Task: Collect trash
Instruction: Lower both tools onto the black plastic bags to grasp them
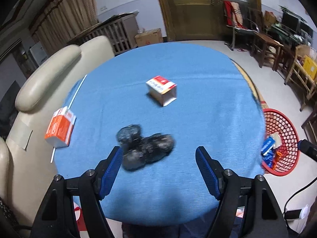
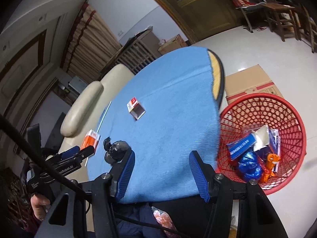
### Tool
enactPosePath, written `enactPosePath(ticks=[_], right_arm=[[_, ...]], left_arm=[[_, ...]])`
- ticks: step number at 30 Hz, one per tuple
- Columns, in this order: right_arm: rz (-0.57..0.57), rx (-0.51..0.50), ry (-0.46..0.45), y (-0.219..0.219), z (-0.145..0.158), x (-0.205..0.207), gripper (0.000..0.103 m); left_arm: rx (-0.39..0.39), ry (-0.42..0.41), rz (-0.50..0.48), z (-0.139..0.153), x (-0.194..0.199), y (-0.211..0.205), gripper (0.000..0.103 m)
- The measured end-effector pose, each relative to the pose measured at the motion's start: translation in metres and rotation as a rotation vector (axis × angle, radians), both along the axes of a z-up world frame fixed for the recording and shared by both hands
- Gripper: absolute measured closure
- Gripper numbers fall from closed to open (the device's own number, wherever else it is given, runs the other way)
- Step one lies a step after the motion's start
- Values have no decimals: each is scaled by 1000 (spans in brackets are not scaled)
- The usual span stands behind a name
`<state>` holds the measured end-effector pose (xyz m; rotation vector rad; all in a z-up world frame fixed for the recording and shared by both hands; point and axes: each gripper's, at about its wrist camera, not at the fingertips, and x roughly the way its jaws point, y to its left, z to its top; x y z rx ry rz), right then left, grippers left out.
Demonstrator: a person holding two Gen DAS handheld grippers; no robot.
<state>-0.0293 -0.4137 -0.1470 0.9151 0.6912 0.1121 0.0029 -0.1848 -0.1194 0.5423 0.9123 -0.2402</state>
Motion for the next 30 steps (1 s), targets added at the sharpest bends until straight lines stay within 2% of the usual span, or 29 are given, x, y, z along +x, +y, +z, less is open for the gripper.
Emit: enactPosePath(ticks=[4, 13, 19, 24, 30], right_arm=[[42, -31, 17, 14, 10, 27, 42], [100, -157, 40, 44, 36, 110, 41], [165, -241, 67, 67, 43, 184, 41], [216, -280, 90, 83, 37, 243, 37], [287, -353, 111, 112, 28, 316, 34]], left_arm=[[-14, -12, 63, -3, 15, 37, 27], [24, -101, 145, -7, 40, 119, 26], [-7, -62, 192, -21, 52, 162, 25], [-33, 3, 209, -40, 62, 175, 25], [-68, 14, 124, -40, 67, 162, 25]])
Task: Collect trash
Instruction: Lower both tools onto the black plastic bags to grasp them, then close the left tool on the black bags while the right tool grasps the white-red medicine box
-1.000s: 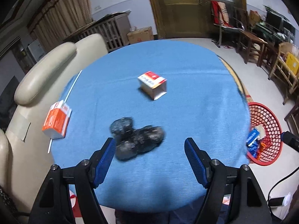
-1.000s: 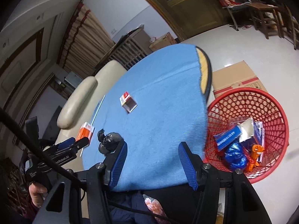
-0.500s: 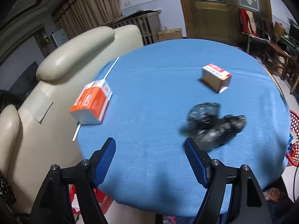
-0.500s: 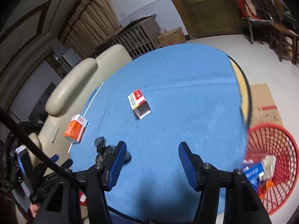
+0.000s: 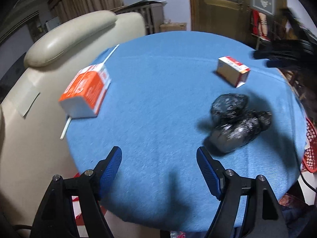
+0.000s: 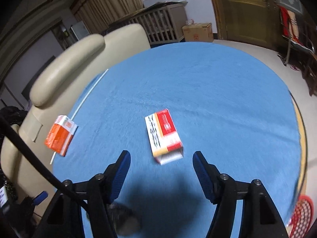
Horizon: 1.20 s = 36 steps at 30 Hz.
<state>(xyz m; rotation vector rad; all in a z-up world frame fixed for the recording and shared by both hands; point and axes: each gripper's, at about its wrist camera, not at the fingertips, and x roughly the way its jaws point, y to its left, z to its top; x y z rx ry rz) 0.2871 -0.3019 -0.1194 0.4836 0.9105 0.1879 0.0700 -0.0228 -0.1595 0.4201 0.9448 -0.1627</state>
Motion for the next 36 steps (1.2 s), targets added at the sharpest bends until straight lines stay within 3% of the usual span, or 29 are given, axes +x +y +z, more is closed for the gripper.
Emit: enactPosePath(ticks=[9, 10, 13, 18, 26, 31, 36], right_arm=[[71, -135, 117, 39, -39, 66, 34], [77, -137, 115, 40, -41, 67, 52], [65, -146, 96, 37, -43, 62, 52], [18, -51, 64, 8, -38, 24, 52], [-47, 76, 42, -40, -30, -75, 52], [-114, 136, 40, -56, -33, -130, 51], [-199, 195, 42, -70, -43, -168, 51]], left_arm=[[-66, 34, -154, -6, -3, -33, 25], [-73, 45, -166, -8, -2, -35, 25], [-82, 72, -192, -12, 3, -42, 24], [-115, 98, -262, -16, 11, -57, 24], [-85, 152, -401, -36, 26, -94, 22], [-120, 234, -411, -49, 49, -93, 22], [-131, 266, -436, -57, 47, -99, 22]])
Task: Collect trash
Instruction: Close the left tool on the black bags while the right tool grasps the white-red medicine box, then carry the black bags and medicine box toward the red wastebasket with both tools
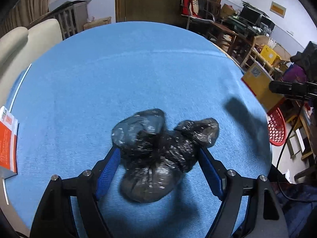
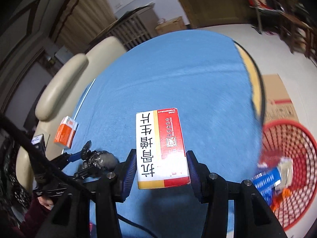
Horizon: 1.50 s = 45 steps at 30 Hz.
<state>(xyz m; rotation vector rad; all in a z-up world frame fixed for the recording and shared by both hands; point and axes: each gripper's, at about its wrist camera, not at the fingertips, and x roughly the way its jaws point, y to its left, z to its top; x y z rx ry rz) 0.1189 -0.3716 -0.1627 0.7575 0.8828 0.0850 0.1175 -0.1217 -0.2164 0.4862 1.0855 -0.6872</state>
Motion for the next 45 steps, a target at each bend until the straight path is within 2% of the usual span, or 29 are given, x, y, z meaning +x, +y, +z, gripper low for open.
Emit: enactPosePath(ticks=[2, 4, 9, 13, 20, 26, 32, 39, 45], right_arm=[[-28, 20, -3, -5, -3, -13, 51], [-46, 29, -8, -8, -2, -21, 51], [-64, 11, -46, -11, 10, -37, 51], [-68, -23, -87, -13, 25, -52, 51], [-91, -25, -157, -19, 42, -81, 51], [-122, -29, -223, -31, 61, -114, 51], [-159, -32, -279, -39, 78, -147, 51], [-186, -39, -323, -41, 91, -176, 51], [-203, -34, -338, -44, 94, -189, 51]], left_arm=[[5, 5, -4, -5, -9, -7, 23], [30, 6, -3, -9, -17, -12, 51], [27, -23, 58, -2, -31, -18, 62], [21, -137, 75, 31, -48, -32, 63], [23, -363, 68, 101, -92, -69, 63], [-2, -484, 70, 142, -126, -82, 63], [0, -563, 70, 159, -159, -84, 63], [-11, -577, 74, 167, -185, -89, 63], [-26, -586, 69, 164, -191, -92, 63]])
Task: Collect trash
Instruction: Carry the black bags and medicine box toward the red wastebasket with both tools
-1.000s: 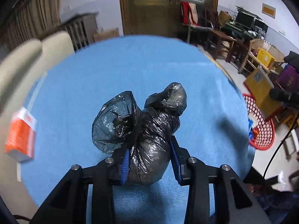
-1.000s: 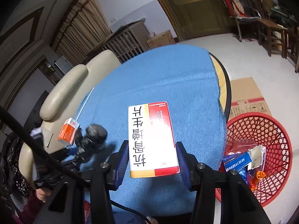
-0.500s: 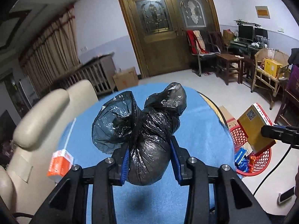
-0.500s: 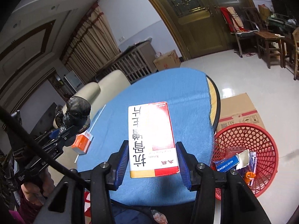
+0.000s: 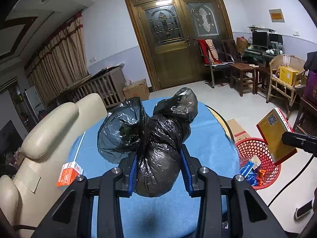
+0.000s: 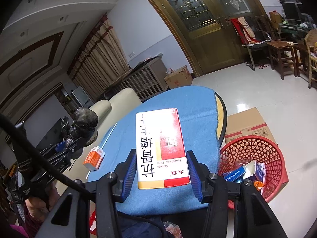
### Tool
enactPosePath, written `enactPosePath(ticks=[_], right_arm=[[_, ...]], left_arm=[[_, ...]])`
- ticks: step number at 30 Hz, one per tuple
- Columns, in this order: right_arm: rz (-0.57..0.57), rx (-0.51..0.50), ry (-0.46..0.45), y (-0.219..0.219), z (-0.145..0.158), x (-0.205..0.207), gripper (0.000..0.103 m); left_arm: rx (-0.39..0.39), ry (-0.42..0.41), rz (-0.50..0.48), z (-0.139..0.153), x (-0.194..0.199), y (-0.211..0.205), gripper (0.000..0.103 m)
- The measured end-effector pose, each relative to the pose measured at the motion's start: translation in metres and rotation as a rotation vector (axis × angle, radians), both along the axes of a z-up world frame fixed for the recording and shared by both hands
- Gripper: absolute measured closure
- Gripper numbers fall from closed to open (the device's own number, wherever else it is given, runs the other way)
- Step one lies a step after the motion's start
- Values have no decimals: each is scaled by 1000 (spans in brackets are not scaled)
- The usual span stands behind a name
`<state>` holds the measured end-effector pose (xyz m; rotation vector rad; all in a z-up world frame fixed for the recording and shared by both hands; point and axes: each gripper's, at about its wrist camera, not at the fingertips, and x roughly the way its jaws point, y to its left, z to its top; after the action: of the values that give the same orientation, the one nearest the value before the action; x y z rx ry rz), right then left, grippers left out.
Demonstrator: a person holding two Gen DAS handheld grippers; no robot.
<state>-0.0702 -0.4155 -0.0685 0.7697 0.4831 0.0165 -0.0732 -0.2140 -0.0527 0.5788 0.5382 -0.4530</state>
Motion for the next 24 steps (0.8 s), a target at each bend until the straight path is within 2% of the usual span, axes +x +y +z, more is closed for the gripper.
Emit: enactPosePath(ticks=[24], right_arm=[[0, 29, 15, -3, -2, -6, 51]], left_arm=[[53, 33, -6, -2, 17, -8, 63]])
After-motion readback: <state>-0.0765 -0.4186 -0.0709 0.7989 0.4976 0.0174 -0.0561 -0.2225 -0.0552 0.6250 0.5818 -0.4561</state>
